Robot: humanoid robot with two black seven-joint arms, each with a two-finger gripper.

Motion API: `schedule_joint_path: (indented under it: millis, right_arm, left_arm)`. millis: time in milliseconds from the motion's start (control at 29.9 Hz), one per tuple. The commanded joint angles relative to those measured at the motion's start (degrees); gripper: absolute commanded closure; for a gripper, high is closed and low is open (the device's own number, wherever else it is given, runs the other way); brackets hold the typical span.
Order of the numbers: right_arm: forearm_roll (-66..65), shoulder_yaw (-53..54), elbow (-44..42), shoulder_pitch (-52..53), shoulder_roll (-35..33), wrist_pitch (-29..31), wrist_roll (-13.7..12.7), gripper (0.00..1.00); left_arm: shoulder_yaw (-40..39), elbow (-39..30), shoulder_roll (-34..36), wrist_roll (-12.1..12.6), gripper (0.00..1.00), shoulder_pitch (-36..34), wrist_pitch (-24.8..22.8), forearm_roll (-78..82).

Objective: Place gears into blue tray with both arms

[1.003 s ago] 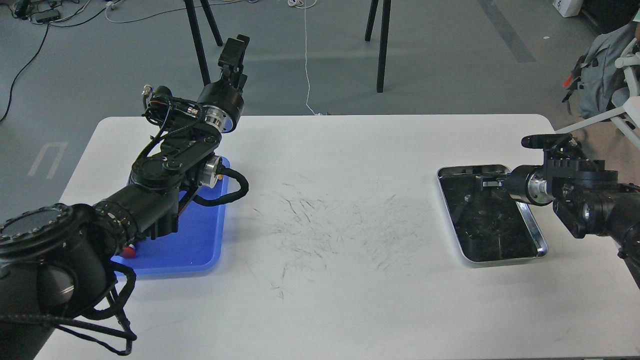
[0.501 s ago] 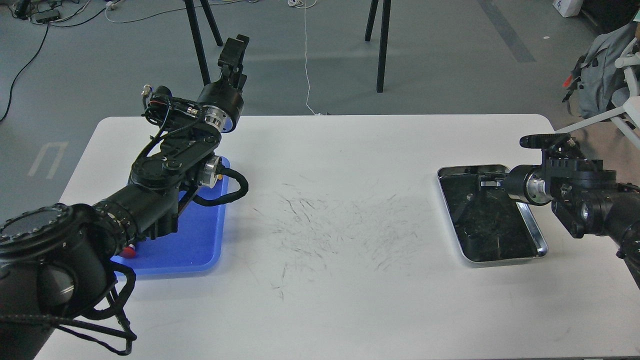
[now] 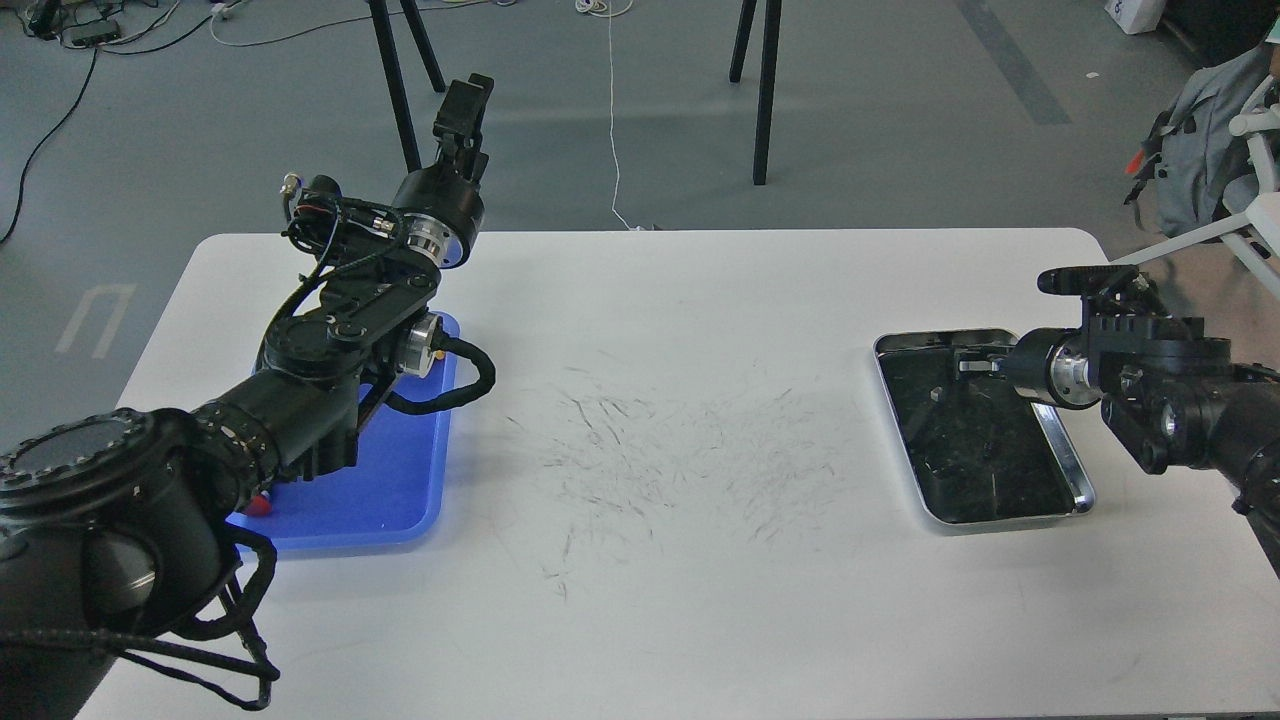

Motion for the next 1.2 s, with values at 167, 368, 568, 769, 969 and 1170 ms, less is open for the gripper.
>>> schedule_joint_path:
  millis: [167, 368, 568, 769, 969, 1170]
  right_arm:
    - [0.2, 0.1, 0.0, 0.6, -0.6, 3.0, 0.0, 0.90]
    - [0.2, 0.7, 0.0, 1.1, -0.8, 4.7, 0.0, 0.90]
    - [0.3, 0.7, 0.0, 2.3, -1.6, 5.5, 0.0, 0.90]
    - [0.4, 0.7, 0.1, 4.0, -3.0, 6.6, 0.0, 0.89]
    - [0.5, 1.4, 0.1, 6.4, -4.3, 8.6, 0.0, 0.89]
    - [0.5, 8.6, 0.1, 8.0, -4.2, 12.6, 0.0, 0.89]
  left_arm:
    - [0.0, 0.0, -0.1, 0.0, 0.00, -0.4, 0.0, 0.0]
    - [0.0, 0.0, -0.1, 0.0, 0.00, -0.6, 0.0, 0.1]
    - [0.0, 0.0, -0.1, 0.0, 0.00, -0.7, 0.0, 0.1]
    - [-0.1, 0.0, -0.1, 0.0, 0.00, -0.7, 0.0, 0.1]
    - [-0.1, 0.0, -0.2, 0.0, 0.00, -0.7, 0.0, 0.0]
    - [-0.1, 0.0, -0.1, 0.0, 0.00, -0.7, 0.0, 0.0]
